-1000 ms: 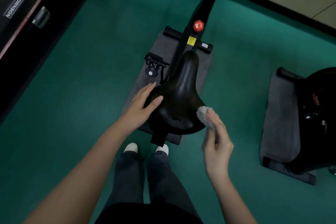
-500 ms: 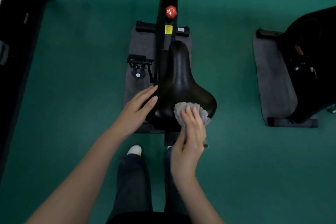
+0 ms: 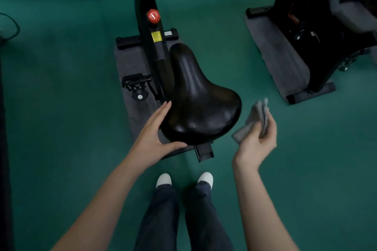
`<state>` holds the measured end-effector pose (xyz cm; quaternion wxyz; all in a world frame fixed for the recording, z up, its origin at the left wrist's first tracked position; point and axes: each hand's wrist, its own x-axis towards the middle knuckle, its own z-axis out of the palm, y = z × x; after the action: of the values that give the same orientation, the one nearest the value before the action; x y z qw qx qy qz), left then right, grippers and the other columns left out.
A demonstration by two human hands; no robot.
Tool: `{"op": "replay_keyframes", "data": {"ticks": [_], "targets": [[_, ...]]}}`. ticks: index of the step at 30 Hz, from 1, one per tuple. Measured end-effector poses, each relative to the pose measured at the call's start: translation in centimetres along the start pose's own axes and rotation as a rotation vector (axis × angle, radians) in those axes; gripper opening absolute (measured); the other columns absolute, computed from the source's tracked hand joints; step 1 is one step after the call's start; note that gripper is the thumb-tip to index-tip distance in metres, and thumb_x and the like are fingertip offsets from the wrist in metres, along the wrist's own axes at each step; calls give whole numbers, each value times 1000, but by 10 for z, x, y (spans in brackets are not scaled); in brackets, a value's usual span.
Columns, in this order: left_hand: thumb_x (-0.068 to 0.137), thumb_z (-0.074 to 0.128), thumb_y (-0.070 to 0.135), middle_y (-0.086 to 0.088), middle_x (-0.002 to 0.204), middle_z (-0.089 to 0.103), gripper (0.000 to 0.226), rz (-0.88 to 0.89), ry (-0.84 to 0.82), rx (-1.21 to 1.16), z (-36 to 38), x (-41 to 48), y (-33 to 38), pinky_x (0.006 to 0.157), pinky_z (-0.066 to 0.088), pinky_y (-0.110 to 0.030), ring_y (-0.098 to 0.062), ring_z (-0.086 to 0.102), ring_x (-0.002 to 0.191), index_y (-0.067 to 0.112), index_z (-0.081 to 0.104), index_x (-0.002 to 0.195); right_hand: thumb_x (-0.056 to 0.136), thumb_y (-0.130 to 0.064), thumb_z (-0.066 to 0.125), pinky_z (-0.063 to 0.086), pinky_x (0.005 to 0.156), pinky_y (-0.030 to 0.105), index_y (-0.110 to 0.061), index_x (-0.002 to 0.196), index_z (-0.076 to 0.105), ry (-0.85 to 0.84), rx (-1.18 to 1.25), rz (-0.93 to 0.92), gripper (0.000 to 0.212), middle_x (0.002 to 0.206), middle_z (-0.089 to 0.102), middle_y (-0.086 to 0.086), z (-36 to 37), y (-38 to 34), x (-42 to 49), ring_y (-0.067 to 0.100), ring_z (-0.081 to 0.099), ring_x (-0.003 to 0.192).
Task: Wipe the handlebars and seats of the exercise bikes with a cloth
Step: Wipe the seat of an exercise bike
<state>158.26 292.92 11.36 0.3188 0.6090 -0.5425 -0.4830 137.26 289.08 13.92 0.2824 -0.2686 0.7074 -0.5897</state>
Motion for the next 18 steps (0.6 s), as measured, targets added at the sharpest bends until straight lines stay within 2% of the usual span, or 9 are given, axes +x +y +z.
{"op": "replay_keyframes", "data": {"ticks": [4,6,9,14,16,18], "targets": [[55,77,58,36,146,20,100,25,30,-12,-1,1,-2,105,17,0,15,18,136,54,24,140,94,3,43,41,108,36,-17,112,59,-28,137,135,32,120,63,5,34,9,14,17,58,117],[55,79,53,40,143,20,98,29,48,-24,0,1,-3,100,17,4,17,19,133,55,26,138,95,1,42,42,107,36,-23,110,60,-22,151,164,33,120,64,0,35,12,5,14,58,116],[55,79,51,36,143,23,97,35,60,-52,2,1,-4,99,18,4,18,21,132,57,26,136,98,-3,40,39,110,34,-26,120,55,-4,170,197,36,131,57,-4,27,16,-23,9,53,123],[54,78,52,25,148,26,97,29,51,-60,0,1,-5,102,18,2,16,22,133,52,28,138,99,-8,42,35,107,17,-23,142,42,64,129,207,45,141,47,-14,28,19,-81,-1,44,129],[55,79,47,22,148,31,95,29,47,-66,-5,2,-5,106,20,-3,14,26,134,47,33,138,99,-7,42,33,106,14,-22,145,37,67,120,188,49,146,41,-11,32,21,-101,-2,40,131],[55,79,42,19,147,36,92,28,39,-80,-11,3,-5,112,24,-14,9,29,134,44,36,136,100,-8,42,31,110,16,-23,147,32,66,81,188,51,150,35,-7,37,22,-118,0,36,136]]}}
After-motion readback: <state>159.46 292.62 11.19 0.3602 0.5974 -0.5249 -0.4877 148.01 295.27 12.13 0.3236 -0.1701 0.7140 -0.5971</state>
